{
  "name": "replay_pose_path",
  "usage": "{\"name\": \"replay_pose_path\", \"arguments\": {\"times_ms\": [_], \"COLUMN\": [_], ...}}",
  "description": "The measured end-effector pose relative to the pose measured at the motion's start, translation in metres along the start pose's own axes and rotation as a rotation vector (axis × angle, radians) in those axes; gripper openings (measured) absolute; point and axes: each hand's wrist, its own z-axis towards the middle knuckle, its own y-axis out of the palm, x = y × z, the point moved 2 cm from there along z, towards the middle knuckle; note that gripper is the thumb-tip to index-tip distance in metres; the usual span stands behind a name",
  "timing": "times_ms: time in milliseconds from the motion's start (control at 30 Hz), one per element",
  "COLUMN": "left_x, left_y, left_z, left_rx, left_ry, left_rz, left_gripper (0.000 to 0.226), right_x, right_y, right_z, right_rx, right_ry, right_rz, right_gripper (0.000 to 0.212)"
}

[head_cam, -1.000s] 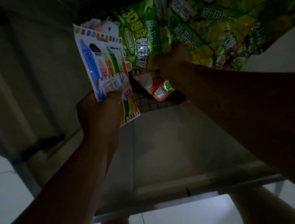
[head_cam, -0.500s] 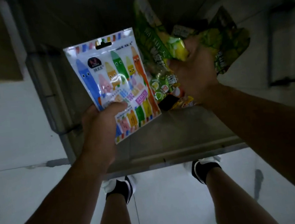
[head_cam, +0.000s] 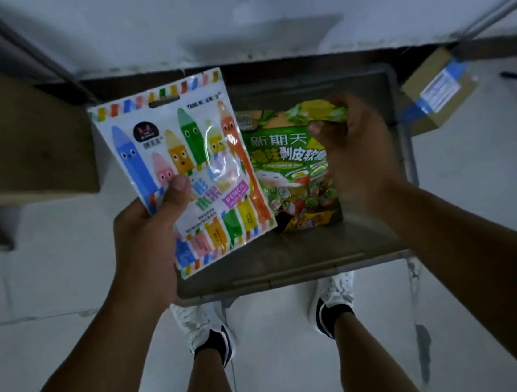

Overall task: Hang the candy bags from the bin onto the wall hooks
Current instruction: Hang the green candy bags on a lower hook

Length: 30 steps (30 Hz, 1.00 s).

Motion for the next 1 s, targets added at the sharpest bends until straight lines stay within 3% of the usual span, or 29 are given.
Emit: {"name": "replay_pose_path", "arguments": {"times_ms": [100,267,433,567,800,900,1000], "left_x": [0.046,0.127,0.213,0.282,0.394,0.443,0.489], "left_y": [-0.001,-0.008,-0.008,-0.006,-0.007,-0.009,-0.013], "left_z": [-0.016,-0.041,-0.084,-0.123,-0.193,-0.221,-0.248], "left_rx": [-0.005,-0.086,-0.129,-0.101,-0.062,-0.073,-0.075], "left_ry": [0.117,0.292,0.484,0.574,0.672,0.776,0.880], "left_rz": [0.008,-0.055,-0.060,-0.125,-0.233,-0.208,-0.162], "left_gripper": [0.013,0.035,0.026,0.036,0.011,0.025,0.016], "right_x": [-0.048,-0.135,-0.220,-0.288,-0.406,-0.454,-0.497], "right_y": [-0.020,-0.060,-0.105,-0.142,-0.210,-0.239,-0.269], "right_z": [-0.004,-0.007,-0.018,-0.033,-0.064,-0.076,-0.090], "right_rx": [0.001,0.023,0.072,0.110,0.124,0.154,0.162], "right_ry": [-0.046,-0.177,-0.285,-0.380,-0.562,-0.605,-0.661], "right_rz": [0.033,0.038,0.128,0.214,0.356,0.403,0.438], "right_gripper": [0.020,0.014,0.019,0.013,0.012,0.010,0.008]}}
